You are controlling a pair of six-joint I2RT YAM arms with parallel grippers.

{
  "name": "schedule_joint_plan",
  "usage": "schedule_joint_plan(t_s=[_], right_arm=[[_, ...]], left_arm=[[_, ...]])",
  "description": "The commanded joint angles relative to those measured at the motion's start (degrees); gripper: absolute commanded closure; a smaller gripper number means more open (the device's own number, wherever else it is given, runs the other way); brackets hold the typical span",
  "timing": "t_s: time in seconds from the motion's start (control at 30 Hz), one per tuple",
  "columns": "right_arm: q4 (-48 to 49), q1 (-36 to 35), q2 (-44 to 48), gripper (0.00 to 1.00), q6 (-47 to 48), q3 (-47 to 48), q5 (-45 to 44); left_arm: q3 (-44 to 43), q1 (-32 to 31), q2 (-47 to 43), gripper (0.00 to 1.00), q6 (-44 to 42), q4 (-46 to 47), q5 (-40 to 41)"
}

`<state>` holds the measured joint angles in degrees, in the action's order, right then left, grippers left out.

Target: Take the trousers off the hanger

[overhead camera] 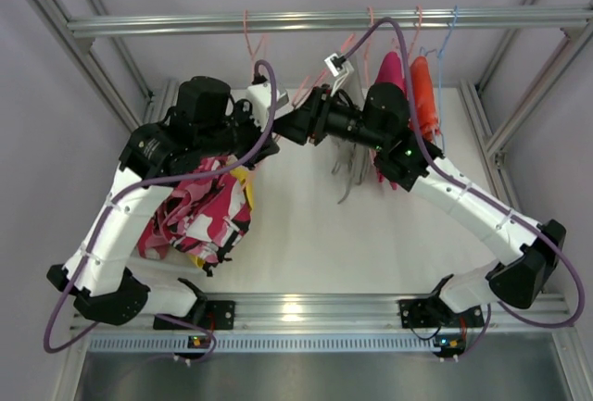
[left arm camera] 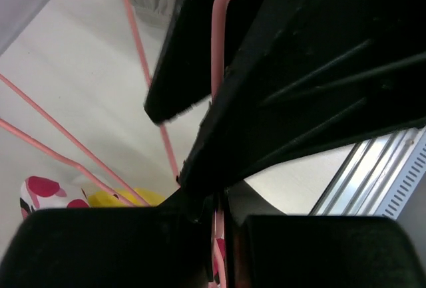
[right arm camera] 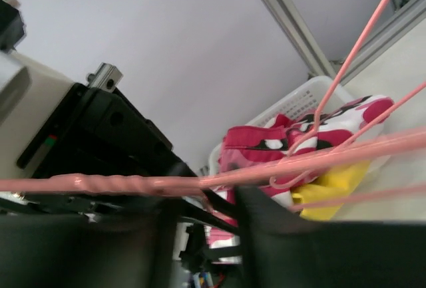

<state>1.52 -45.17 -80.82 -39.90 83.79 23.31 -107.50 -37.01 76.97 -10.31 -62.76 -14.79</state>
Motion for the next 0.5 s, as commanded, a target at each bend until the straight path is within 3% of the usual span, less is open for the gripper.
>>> schedule_joint_plan(t_s=[0.0,0.03,0.13,0.47], right_arm=[[3.2,1.9,3.4,0.51,0.6,2.7,0.2],[2.6,3.1,4.0,0.24,1.3,2.1,-0.2],[-0.4,5.4,7.7,0.01,3.6,-0.6,-2.3],[-4.3,7.3,20.3,0.0,15.3,-6.3,-7.0]], left_arm=[[1.5,-0.8,-1.4,1.0,6.5,8.6,1.2],[1.1,-0.9,-1.5,1.0,9.0,9.4,2.4],[-1.9,-0.7,1.2,1.0,13.9,10.2,5.2],[-11.7,0.5,12.1,1.0,29.7,11.4,15.6]])
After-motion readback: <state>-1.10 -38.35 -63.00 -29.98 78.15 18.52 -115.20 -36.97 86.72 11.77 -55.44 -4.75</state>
